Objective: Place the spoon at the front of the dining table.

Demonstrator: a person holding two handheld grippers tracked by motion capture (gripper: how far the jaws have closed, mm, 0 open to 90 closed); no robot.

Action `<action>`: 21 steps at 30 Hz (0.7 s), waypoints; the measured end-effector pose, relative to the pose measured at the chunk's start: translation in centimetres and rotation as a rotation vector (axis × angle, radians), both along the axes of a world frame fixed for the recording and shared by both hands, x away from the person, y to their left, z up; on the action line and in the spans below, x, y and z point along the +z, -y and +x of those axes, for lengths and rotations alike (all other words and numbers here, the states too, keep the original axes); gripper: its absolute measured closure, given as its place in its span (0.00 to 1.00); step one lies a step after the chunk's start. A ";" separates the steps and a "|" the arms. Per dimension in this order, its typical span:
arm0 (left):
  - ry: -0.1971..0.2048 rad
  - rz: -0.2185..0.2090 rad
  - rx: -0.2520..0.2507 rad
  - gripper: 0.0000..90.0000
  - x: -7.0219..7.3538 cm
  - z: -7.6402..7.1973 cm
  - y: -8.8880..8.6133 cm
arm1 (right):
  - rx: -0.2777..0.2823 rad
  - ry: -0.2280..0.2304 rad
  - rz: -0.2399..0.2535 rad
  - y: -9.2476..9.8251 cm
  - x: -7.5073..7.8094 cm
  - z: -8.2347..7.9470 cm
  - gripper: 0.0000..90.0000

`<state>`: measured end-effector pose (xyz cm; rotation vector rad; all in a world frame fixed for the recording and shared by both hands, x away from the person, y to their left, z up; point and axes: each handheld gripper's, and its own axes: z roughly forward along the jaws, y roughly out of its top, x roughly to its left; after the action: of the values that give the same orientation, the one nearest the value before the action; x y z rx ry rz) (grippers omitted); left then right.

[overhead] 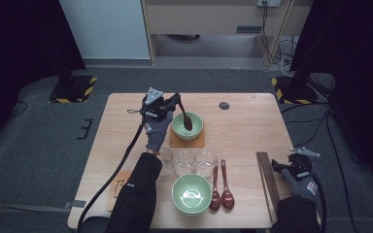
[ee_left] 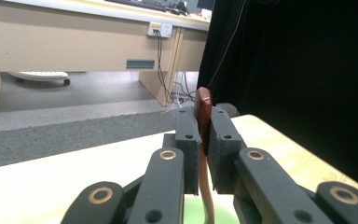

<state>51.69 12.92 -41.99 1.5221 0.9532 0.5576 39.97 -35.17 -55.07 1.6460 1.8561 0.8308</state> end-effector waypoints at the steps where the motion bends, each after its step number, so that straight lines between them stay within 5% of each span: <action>1: -0.003 0.006 -0.001 0.93 -0.1 0.0 0.1 | 0.000 0.000 0.001 0.0 0.0 0.0 0.08; 21: -0.027 0.066 -0.031 0.93 -1.8 0.3 1.0 | -0.003 -0.009 -0.002 0.0 0.0 0.1 0.05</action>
<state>51.95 11.88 -43.77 1.6047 0.9380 0.5520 40.07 -35.17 -55.11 1.6536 1.8588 0.8219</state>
